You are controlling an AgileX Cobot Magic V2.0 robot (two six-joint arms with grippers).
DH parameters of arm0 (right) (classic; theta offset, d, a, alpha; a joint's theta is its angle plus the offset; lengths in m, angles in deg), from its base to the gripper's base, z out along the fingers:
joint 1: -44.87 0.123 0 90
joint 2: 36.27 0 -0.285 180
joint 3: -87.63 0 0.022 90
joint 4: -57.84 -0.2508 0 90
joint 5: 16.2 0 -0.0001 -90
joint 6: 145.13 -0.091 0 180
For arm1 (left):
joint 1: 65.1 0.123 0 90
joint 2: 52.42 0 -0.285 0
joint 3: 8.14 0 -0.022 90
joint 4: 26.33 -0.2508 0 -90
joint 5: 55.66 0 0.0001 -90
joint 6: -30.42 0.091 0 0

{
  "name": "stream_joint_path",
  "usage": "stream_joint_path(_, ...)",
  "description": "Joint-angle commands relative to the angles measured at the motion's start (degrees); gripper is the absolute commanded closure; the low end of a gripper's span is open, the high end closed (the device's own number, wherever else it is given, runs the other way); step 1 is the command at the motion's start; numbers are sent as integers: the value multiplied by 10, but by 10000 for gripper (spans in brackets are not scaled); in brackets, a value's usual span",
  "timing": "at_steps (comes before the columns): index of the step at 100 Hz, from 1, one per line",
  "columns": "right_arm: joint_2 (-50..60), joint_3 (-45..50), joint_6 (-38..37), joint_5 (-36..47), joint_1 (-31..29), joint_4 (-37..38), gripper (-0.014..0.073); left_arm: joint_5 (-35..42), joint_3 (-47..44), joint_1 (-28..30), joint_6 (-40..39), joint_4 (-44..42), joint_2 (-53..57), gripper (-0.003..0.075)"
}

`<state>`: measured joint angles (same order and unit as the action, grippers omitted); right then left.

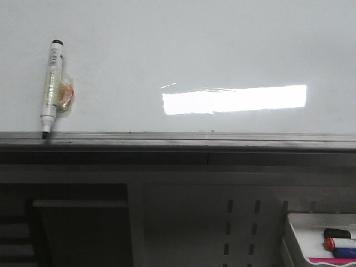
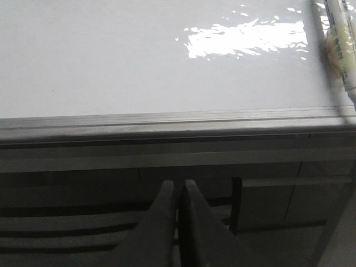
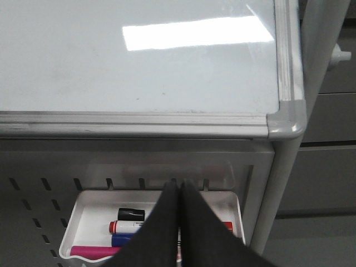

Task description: Write number 4 on whiteboard

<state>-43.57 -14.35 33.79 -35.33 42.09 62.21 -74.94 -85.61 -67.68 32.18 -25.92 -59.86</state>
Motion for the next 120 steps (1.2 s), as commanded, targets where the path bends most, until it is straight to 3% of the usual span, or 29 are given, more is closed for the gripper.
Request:
stream_joint_path(1,10,11,1,10,-3,-2,659,30,-20,1,-2,5,14,741)
stream_joint_path(92,10,11,1,12,-3,-2,659,40,-20,1,-1,1,14,741)
stream_joint_path(120,10,11,1,114,-3,-2,659,72,-20,1,-1,1,14,741)
